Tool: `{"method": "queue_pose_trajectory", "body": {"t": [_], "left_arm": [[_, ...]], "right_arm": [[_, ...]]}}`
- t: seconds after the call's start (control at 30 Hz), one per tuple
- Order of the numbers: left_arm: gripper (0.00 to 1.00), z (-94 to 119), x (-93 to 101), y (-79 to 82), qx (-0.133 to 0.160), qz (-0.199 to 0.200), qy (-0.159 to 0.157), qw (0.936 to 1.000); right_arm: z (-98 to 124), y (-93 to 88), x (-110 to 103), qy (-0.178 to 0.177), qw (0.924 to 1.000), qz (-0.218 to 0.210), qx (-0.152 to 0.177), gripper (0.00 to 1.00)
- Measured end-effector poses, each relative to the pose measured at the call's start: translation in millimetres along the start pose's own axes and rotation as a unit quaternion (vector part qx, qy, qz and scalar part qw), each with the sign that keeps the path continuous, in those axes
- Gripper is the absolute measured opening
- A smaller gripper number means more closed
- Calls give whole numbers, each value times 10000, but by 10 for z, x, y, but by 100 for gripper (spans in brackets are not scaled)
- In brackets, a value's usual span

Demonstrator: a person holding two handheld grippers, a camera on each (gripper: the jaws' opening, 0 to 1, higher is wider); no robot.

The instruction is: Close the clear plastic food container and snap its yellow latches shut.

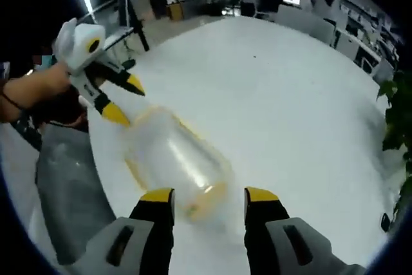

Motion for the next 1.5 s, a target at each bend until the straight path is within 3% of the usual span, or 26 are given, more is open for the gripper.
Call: {"method": "queue_pose_trajectory", "body": {"t": [0.23, 0.4, 0.57, 0.67, 1.1, 1.5], "left_arm": [[38, -129, 102, -83, 5, 802, -16, 9968], [35, -138, 90, -75, 132, 1431, 117, 9896], [23, -161, 169, -63, 145, 1601, -164, 9869], [21, -164, 170, -53, 168, 1534, -119, 9879], [20, -182, 164, -77, 200, 1731, -204, 9845], [18, -202, 154, -69, 81, 1842, -379, 9821]], "right_arm": [[-116, -87, -8, 39, 9952, -973, -108, 40], [-190, -121, -41, 126, 9937, -1097, -179, 40], [-242, -166, -74, 261, 9891, -1435, -195, 38], [-248, -168, -79, 272, 9895, -1406, -203, 35], [-276, -192, -96, 399, 9849, -1675, -165, 34], [-299, -166, -100, 532, 9857, -1509, -528, 31]]}}
Point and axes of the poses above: the point that each gripper's makers call its tool centre point, and the gripper's own axes: z roughly backward along the fingers, x roughly to its right, y roughly out of its top, the point moved 3 cm from there along z, roughly backward along the fingers, and after that the axes turned 5 degrees about -y, right-handed, at the moved point
